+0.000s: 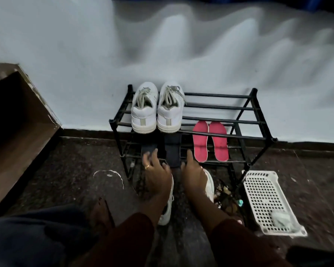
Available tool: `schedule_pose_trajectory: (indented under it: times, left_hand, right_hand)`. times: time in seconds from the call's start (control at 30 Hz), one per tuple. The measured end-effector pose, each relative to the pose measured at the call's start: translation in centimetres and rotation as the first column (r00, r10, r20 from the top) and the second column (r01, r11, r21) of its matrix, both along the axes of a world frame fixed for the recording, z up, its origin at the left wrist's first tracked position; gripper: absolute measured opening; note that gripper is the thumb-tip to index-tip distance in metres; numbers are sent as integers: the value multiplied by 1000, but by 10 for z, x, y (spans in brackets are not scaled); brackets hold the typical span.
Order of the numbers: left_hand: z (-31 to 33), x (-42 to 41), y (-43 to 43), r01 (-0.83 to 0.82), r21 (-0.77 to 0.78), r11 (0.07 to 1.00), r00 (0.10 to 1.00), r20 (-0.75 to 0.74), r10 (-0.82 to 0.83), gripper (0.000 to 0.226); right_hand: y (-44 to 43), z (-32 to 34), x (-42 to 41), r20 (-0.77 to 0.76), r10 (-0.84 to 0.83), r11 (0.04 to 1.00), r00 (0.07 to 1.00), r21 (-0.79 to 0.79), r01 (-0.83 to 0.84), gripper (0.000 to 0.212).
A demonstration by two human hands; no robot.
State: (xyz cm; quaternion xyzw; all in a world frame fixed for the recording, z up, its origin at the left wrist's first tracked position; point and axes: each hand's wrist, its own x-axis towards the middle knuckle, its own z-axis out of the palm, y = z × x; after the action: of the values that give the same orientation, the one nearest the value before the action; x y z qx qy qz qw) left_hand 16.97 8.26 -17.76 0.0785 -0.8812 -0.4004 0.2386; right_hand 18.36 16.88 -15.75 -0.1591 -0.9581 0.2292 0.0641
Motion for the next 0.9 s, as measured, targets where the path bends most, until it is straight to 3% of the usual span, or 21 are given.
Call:
schedule_pose_trajectory:
  times: [0.13,0.2,0.3,0.4,0.5,0.57,0.67,0.77,0.9]
  left_hand:
    - [-80,42,4,0,-53,999,971,240,13,76]
    - [-116,61,5,34,-80,996,923,384,0,73]
    - [-159,76,2,63,-116,991,769,638,26,70]
    - [-195,78,-10,201,-128,971,604,796,-20,73]
    - [-216,74,-16,213,-109,971,534,845,-22,70]
    - [-225,68,-13,199,-106,974,509,861,-10,61]
    - [-245,59,-10,169,-52,984,563,825,-53,48]
    - [-254,51,-12,168,-40,985,500,864,-50,31]
    - [-246,48,-5,132,-26,991,543,838,-51,40]
  right_hand:
    - [12,-73,58,226,-99,995,969,-11,104,40]
    - [17,-110,77,336,-161,984,928,-15,176,40]
    - [27,-152,93,469,-235,960,851,-24,278,38]
    - [36,-175,93,488,-292,935,823,-38,354,44]
    - [46,-197,83,498,-278,930,822,-76,361,62]
    - [54,-210,75,521,-236,950,820,-54,308,63]
    - [64,-228,60,574,-182,970,798,-27,241,55]
    - [69,-240,46,589,-204,970,782,11,244,33]
    - [70,-245,42,581,-237,952,779,-22,306,26]
